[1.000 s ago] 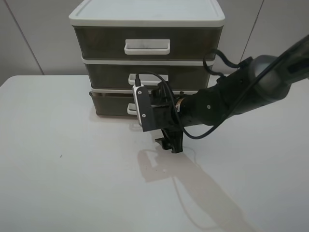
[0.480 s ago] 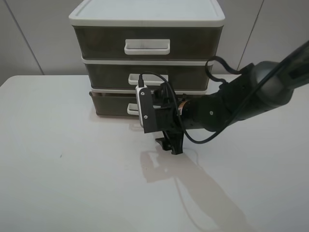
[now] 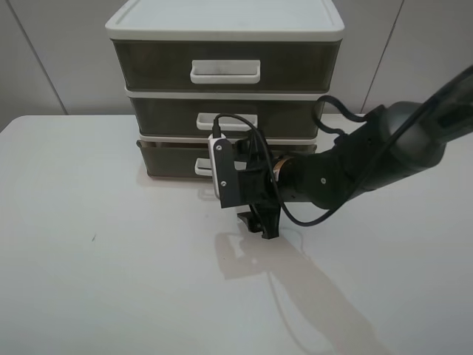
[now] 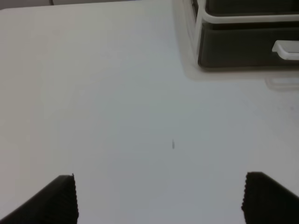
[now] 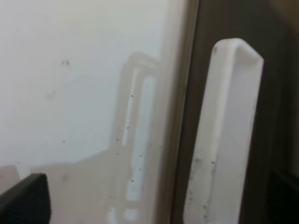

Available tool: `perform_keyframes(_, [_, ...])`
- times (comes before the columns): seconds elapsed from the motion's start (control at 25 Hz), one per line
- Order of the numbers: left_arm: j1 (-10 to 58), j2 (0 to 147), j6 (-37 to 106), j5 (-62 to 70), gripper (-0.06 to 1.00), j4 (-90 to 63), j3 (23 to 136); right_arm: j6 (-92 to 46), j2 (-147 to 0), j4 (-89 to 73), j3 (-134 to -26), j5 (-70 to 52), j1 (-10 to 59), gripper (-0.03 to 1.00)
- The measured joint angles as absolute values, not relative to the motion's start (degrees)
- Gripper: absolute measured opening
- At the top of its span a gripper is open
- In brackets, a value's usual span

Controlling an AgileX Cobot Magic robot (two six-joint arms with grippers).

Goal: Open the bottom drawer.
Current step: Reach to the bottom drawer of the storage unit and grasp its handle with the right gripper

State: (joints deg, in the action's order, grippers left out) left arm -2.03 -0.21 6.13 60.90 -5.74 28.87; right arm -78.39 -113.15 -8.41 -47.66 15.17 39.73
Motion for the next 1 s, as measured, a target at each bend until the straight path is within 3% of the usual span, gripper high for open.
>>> perform_keyframes(1.0, [-2.0, -0.2, 6.1, 60.9, 0.72, -5.7, 28.9, -79.9, -113.8, -10.3, -51.1, 6.7, 38.7, 0.8])
